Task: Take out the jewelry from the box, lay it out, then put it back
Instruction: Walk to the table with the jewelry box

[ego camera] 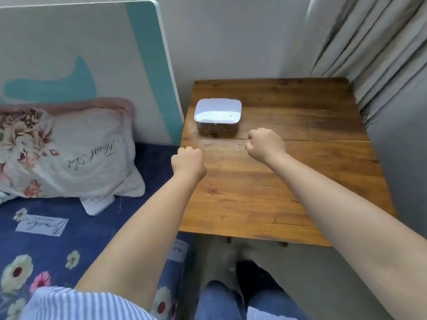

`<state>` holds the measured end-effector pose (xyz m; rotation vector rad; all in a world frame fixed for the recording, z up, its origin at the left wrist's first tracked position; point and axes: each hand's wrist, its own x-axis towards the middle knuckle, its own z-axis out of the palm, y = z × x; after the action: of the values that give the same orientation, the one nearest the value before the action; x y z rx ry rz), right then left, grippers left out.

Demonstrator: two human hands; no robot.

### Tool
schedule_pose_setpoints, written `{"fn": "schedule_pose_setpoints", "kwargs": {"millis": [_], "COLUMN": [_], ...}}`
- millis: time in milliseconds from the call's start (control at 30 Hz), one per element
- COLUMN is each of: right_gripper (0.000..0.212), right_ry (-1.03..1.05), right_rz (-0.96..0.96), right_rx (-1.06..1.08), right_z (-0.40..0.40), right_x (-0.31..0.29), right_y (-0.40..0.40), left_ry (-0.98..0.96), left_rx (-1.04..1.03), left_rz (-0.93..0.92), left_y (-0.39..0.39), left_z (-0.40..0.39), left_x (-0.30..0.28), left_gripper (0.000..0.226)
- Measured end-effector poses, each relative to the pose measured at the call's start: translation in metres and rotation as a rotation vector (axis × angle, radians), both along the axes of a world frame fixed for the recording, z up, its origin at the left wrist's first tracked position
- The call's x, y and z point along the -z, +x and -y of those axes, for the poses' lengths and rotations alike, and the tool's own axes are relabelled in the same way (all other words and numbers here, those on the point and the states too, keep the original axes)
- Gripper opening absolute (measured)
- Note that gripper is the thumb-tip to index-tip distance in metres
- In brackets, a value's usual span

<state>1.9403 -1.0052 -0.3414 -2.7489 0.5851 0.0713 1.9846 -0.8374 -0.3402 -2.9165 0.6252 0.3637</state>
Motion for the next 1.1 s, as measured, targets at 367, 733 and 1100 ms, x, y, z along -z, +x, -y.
{"fn": "schedule_pose_setpoints", "kwargs": {"millis": [367, 733, 1100], "right_gripper": [0.035, 0.036, 0.021], "right_ry": [0.352, 0.49, 0.763], "right_rz": [0.085, 0.327, 0.243], "right_rx": [0.303, 0.588, 0.733], "right_z": [0.036, 0.026, -0.017], "right_x": [0.122, 0.168, 0.157], "right_y": [0.164, 0.189, 0.074], "left_ry": [-0.369, -0.963, -0.731], "left_rx": [-0.144, -0.242, -0.381], "left_rz": [-0.164, -0.396, -0.456], "left_y": [0.178, 0.234, 0.127], "left_z": [0.049, 0.061, -0.004], "left_x": [0.11, 0.153, 0.147], "left_gripper": [0.028, 0.043, 0.026]}}
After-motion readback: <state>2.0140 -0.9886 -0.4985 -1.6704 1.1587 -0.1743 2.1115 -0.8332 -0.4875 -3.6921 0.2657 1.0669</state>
